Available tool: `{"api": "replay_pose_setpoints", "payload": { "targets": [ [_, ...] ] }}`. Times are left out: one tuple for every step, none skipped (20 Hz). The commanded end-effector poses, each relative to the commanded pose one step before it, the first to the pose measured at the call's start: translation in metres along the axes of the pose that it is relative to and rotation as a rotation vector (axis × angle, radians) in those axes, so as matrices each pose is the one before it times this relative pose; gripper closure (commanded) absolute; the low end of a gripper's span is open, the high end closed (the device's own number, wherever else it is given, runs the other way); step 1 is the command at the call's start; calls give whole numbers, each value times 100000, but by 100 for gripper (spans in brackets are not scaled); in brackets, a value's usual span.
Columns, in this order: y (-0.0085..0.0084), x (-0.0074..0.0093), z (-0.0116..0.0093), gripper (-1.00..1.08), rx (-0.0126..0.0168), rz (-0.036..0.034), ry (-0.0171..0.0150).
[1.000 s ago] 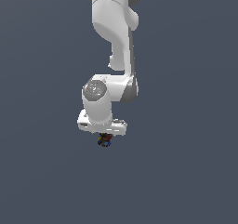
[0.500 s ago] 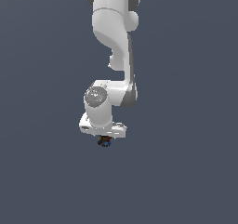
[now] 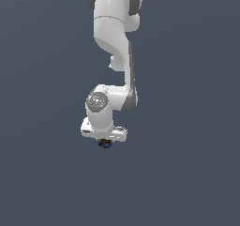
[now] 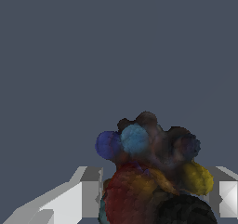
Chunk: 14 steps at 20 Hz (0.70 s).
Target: Pick up the object and move it to a goal position.
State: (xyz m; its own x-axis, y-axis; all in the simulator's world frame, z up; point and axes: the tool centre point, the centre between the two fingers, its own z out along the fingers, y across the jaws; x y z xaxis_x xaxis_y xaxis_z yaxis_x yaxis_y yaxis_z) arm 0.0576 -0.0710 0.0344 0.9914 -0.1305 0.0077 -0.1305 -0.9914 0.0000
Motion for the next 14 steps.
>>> {"api": "replay_pose_setpoints", "payload": {
  "targets": [
    [-72,-258,462,108,5,-117,-772],
    [0,0,0,108,0,0,0],
    [0,0,0,108,0,0,0],
    [0,0,0,108,0,0,0],
    [0,0,0,108,0,0,0],
    [0,0,0,108,0,0,0],
    [0,0,0,108,0,0,0],
    [0,0,0,108,0,0,0],
    [47,261,-461,108,17,117,764],
    [11,-13,-2,108,0,0,0],
    [33,-39,-6,108,0,0,0],
    [56,-66,-10,108,0,0,0],
    [78,-93,-14,108,0,0,0],
    [101,-120,-19,108,0,0,0]
  ]
}}
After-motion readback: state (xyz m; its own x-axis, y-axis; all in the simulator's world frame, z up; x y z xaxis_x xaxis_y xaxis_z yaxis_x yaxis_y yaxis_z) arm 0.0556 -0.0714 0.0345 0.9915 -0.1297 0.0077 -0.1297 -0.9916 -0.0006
